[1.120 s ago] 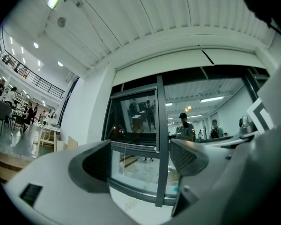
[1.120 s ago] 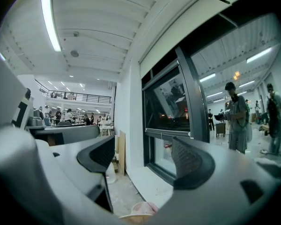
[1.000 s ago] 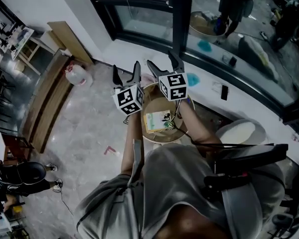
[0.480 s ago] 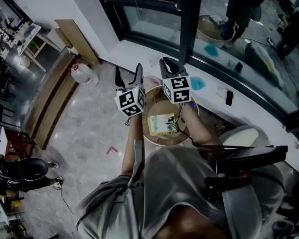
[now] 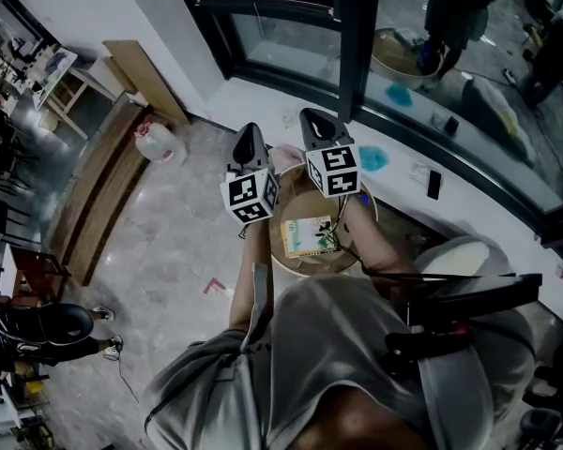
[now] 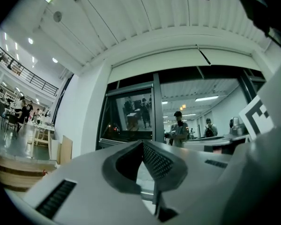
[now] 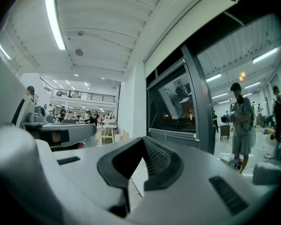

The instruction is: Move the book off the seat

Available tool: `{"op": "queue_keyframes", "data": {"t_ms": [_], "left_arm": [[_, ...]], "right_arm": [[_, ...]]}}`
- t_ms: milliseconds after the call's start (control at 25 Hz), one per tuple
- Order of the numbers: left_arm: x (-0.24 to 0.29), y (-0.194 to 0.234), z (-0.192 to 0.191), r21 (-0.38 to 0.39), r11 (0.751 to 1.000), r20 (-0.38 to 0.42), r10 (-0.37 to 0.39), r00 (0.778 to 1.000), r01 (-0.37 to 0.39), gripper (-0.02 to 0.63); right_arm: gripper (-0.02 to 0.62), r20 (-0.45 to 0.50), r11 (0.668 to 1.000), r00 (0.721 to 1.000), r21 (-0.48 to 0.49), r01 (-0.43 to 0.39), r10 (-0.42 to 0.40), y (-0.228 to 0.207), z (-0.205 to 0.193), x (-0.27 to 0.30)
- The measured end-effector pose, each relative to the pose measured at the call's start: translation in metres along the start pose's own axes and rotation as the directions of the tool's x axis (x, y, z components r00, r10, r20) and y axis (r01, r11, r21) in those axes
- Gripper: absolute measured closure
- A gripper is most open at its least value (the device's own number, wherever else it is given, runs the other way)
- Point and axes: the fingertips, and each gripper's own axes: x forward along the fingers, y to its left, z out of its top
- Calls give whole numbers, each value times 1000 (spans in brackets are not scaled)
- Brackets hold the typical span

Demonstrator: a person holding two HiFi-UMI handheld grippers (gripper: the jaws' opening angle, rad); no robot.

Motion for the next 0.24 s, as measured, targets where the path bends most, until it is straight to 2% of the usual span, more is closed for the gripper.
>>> {"op": "queue_keyframes", "data": {"t_ms": [240], "left_arm": [[-1, 2, 0, -7, 1000, 4, -4, 1000, 4, 595]], "right_arm": [[580, -10, 1000, 1000, 3, -3, 3, 1, -5, 0]]}}
